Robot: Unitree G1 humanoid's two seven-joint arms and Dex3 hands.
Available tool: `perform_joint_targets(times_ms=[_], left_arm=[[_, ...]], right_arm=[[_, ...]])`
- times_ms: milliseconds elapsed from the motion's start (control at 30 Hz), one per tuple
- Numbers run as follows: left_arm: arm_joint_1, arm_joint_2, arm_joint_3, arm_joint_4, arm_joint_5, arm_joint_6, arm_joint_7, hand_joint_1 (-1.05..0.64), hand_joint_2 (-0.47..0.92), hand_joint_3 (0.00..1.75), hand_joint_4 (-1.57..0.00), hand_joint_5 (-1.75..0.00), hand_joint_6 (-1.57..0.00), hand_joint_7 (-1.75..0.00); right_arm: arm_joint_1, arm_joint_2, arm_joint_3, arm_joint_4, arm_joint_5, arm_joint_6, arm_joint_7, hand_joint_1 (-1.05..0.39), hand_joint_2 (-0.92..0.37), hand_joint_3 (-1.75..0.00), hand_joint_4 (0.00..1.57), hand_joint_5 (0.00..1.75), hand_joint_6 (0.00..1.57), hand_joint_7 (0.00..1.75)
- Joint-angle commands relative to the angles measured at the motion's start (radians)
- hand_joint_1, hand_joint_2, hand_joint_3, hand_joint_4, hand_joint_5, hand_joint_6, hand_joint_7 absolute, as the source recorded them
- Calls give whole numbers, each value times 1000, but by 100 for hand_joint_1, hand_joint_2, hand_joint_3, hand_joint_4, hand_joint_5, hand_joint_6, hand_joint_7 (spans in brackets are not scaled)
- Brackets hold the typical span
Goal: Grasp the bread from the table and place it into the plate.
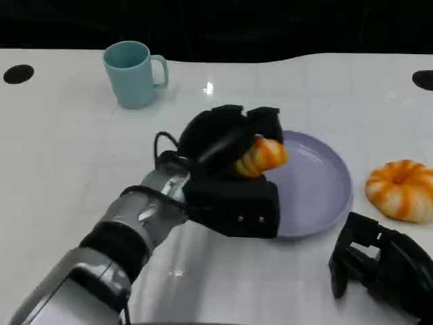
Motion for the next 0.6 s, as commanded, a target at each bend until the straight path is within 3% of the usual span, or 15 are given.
perform_joint_targets(times_ms=[33,167,233,300,400,500,567,600], left_arm=[[-66,-33,-34,78,31,-2,56,-26,67,104,-94,-175,-69,-175],[-96,-52,-85,125,82,7,112,-25,61,107,-96,-175,-70,-175],[-108,-61,-111,145,111,23,148,-26,65,96,-95,-175,-65,-175],[-118,-70,-131,163,131,37,177,-26,67,85,-96,-175,-66,-165],[-126,-79,-139,182,131,49,173,-30,73,61,-92,-175,-71,-133],[-134,-84,-118,190,84,50,56,-32,81,53,-66,-159,-56,-120],[-140,-82,-114,188,67,51,-16,-34,87,48,-51,-140,-40,-100],[-144,-79,-117,188,65,54,-50,-37,89,44,-44,-122,-34,-84]], right_arm=[[14,-18,0,1,-16,-7,-6,-59,-92,-28,73,175,59,167],[15,-15,1,-1,-20,-12,-9,-59,-92,-28,73,175,58,167],[16,-13,0,-4,-22,-12,-10,-59,-92,-28,73,175,58,168],[18,-12,-1,-6,-21,-8,-10,-58,-92,-29,73,175,58,168],[21,-10,-1,-14,-21,-1,-14,-58,-92,-28,73,175,58,168],[21,-10,0,-17,-22,-1,-12,-58,-92,-29,72,175,57,167],[20,-9,-1,-15,-20,0,-11,-58,-92,-29,73,175,57,168],[18,-9,-2,-12,-20,-1,-10,-58,-92,-28,73,175,57,168]])
